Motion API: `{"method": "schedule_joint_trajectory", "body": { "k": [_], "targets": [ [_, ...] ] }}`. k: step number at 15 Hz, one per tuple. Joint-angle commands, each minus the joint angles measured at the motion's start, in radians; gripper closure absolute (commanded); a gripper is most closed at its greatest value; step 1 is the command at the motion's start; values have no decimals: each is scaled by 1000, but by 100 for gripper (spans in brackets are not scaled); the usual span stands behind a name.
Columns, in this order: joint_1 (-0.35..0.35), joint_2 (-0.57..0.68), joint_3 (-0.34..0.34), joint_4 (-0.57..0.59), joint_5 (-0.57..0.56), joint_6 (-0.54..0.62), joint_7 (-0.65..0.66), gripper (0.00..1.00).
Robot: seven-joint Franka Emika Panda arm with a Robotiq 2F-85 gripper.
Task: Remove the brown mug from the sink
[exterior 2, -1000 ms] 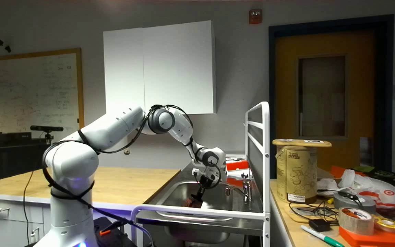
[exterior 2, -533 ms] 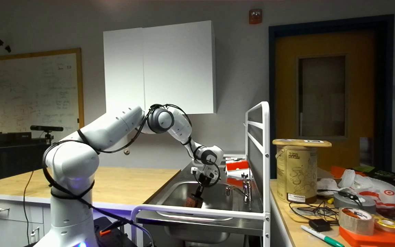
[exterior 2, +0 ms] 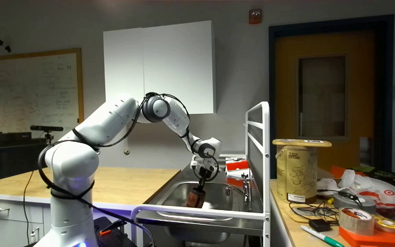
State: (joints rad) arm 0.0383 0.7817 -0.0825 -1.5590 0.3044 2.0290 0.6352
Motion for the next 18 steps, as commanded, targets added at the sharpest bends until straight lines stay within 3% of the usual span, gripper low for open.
{"method": "schedule_joint_trajectory", "body": {
  "k": [1, 5, 8, 13, 18],
  "targets": [
    [-6, -207, 7, -229, 12, 89, -41, 95],
    [43, -363, -7, -346, -54, 132, 3, 95],
    [98, -454, -8, -348, -161, 108, 76, 95],
    [167, -482, 33, -152, -353, -38, 199, 95],
    [155, -367, 102, 123, -318, -164, 65, 95]
  ]
}}
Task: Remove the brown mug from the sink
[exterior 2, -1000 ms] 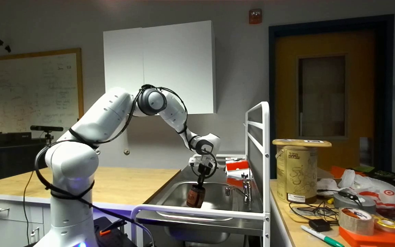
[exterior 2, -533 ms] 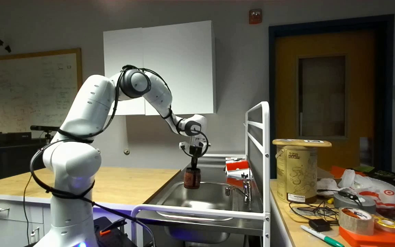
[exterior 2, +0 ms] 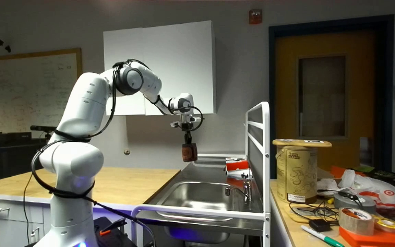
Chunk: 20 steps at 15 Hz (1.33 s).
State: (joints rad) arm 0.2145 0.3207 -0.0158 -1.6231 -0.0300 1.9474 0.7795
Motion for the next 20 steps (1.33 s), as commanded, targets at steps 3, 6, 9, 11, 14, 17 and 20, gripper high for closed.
{"method": "schedule_joint_trajectory", "body": {
  "k": [3, 6, 9, 11, 14, 17, 20],
  "targets": [
    [-31, 202, 58, 337, 42, -103, -222, 95],
    [-32, 320, 60, 474, 56, -134, -344, 95],
    [-27, 438, 58, 606, 41, -186, -451, 95],
    [-29, 509, 57, 689, 33, -217, -527, 94],
    [-33, 606, 62, 809, 30, -256, -638, 95],
    [-31, 699, 59, 923, 24, -285, -712, 95],
    [-31, 767, 60, 1006, 25, -305, -769, 95]
  ]
}}
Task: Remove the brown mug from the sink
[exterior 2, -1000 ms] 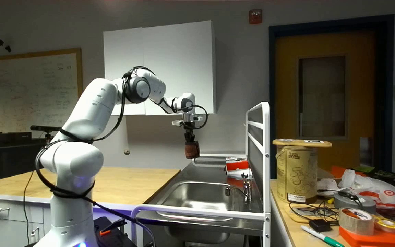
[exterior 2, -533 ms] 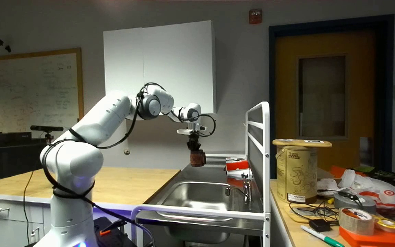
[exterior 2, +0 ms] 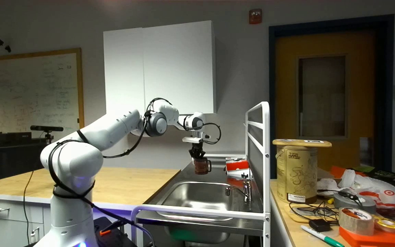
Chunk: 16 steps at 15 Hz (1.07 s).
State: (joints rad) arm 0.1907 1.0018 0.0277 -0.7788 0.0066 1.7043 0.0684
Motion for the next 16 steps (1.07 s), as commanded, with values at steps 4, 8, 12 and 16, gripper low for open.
{"method": "schedule_joint_trajectory", "body": {
  "k": [4, 8, 12, 16],
  "targets": [
    [-9, 164, 18, 242, -5, -90, -99, 95],
    [-5, 190, 3, 260, -2, -106, -110, 58],
    [1, 179, -5, 273, -9, -128, -103, 30],
    [13, 155, -14, 282, -22, -168, -91, 1]
  ]
}}
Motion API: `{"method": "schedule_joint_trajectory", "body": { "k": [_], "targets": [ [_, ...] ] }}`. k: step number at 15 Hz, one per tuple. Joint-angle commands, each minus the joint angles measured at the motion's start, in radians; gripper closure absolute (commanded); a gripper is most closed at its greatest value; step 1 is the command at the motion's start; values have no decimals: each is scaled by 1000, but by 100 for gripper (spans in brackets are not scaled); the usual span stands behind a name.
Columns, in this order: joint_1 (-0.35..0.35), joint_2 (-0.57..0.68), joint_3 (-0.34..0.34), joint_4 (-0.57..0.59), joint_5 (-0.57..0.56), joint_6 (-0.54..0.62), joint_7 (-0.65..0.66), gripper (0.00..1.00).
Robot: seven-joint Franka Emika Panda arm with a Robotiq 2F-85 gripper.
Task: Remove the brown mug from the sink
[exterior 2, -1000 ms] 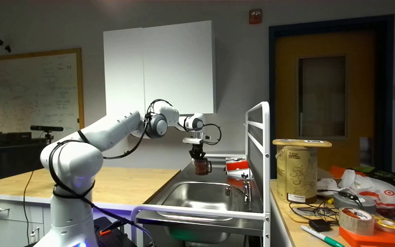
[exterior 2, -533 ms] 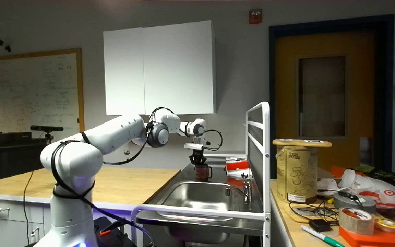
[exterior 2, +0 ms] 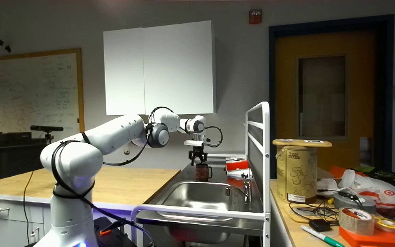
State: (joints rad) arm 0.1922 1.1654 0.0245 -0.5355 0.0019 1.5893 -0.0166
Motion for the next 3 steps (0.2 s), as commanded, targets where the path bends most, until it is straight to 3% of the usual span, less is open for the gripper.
{"method": "schedule_joint_trajectory", "body": {
  "k": [1, 3],
  "targets": [
    [16, -16, -15, 41, -23, -66, -1, 0],
    [22, -31, -19, 48, -28, -93, 6, 0]
  ]
}}
